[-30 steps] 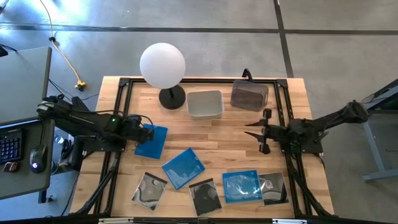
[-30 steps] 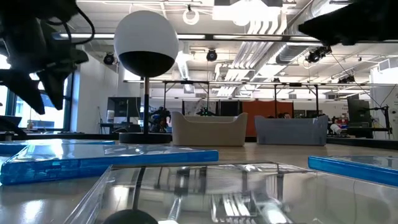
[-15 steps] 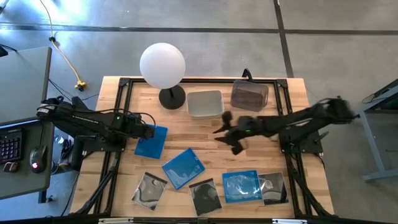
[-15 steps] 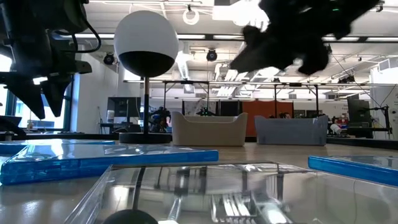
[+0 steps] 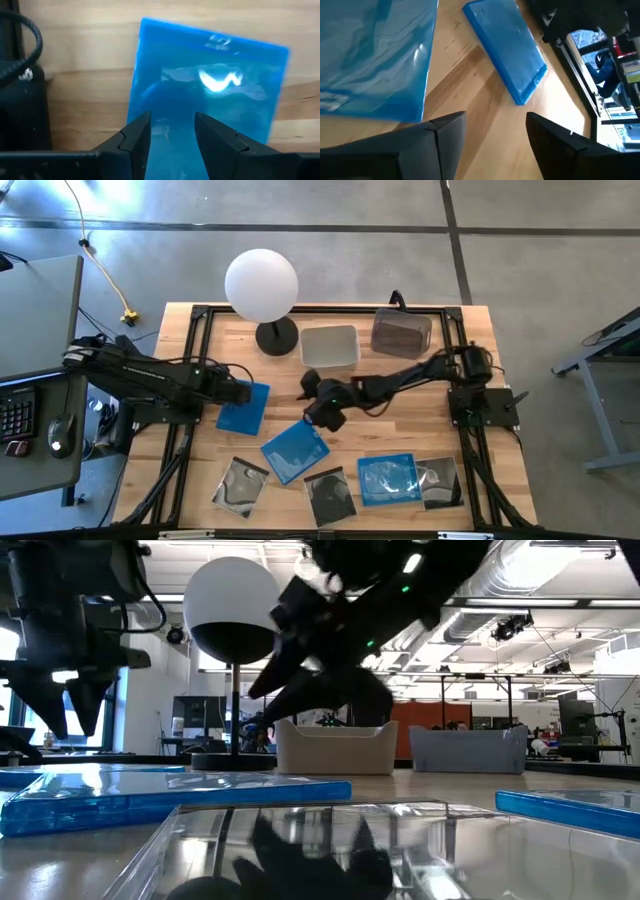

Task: Pick & place jewel cases by type
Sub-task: Put the top blue CD case into the gray bin

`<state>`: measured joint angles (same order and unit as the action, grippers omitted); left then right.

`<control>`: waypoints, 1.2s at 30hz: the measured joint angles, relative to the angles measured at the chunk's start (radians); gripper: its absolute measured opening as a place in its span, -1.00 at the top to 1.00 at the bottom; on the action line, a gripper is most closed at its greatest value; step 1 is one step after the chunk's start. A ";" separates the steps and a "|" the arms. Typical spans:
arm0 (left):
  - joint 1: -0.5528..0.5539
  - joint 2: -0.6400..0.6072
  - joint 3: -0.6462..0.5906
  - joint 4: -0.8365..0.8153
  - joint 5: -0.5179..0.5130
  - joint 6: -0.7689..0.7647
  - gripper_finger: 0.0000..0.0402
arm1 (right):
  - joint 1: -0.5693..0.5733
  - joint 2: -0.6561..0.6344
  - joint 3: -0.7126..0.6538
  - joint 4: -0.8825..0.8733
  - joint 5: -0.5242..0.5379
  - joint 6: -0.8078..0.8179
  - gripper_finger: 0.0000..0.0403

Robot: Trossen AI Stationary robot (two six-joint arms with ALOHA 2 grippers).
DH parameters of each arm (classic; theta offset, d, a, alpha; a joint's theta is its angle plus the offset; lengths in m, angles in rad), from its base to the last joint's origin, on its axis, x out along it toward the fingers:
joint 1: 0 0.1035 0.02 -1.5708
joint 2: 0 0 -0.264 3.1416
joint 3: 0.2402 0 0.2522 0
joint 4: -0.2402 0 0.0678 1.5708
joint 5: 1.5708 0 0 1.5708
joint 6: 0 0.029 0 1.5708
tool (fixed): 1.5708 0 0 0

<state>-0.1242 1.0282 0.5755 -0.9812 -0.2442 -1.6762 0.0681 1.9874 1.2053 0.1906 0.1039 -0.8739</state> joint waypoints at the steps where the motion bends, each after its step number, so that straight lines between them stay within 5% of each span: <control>1: 0.000 0.019 0.000 0.000 0.006 -0.003 0.26 | 0.000 0.018 0.015 0.001 -0.001 -0.005 -0.03; 8: 0.000 0.145 -0.001 -0.020 -0.082 -0.125 0.26 | 0.000 0.055 0.045 0.004 -0.002 -0.077 -0.04; 13: 0.000 0.247 0.000 0.064 -0.031 -0.168 0.26 | -0.001 0.055 0.044 -0.012 0.040 -0.077 -0.04; 23: -0.008 0.349 0.046 0.329 -0.045 -0.136 0.27 | -0.003 0.055 0.042 -0.065 0.138 -0.115 -0.04; 30: -0.007 0.350 0.141 0.334 -0.093 0.034 0.27 | -0.003 0.054 0.042 -0.166 0.173 -0.131 -0.04; 36: -0.007 0.350 0.158 0.202 -0.127 0.044 0.27 | -0.003 0.054 0.042 -0.179 0.015 -0.125 -0.04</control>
<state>-0.1307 1.3777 0.7335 -0.7795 -0.3716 -1.6320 0.0651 2.0418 1.2476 0.0113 0.1187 -0.9989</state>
